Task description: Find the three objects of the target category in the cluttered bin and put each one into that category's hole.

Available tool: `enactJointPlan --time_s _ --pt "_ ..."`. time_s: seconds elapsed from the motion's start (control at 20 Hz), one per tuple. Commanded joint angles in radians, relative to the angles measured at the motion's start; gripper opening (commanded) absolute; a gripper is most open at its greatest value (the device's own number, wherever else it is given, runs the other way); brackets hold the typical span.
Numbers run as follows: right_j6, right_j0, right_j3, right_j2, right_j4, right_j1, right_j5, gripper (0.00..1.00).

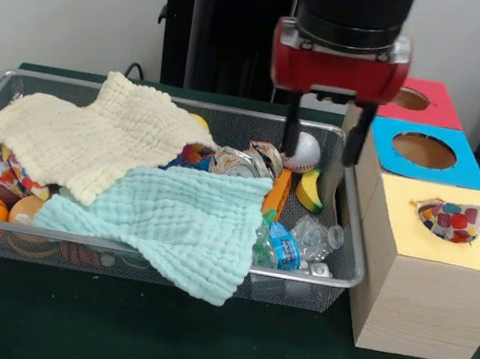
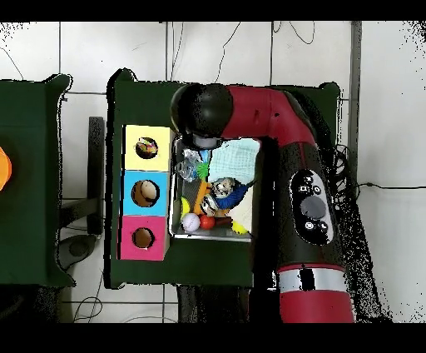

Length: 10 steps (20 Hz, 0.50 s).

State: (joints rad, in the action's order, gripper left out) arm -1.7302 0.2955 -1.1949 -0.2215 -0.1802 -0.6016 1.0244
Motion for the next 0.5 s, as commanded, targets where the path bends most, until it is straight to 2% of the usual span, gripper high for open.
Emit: enactJointPlan --time_s 0.05,0.5 --pt "0.171 0.056 -0.168 -0.056 -0.068 0.012 -0.073 1.00" --pt "0.194 0.119 -0.240 -0.081 -0.111 0.004 -0.127 1.00"
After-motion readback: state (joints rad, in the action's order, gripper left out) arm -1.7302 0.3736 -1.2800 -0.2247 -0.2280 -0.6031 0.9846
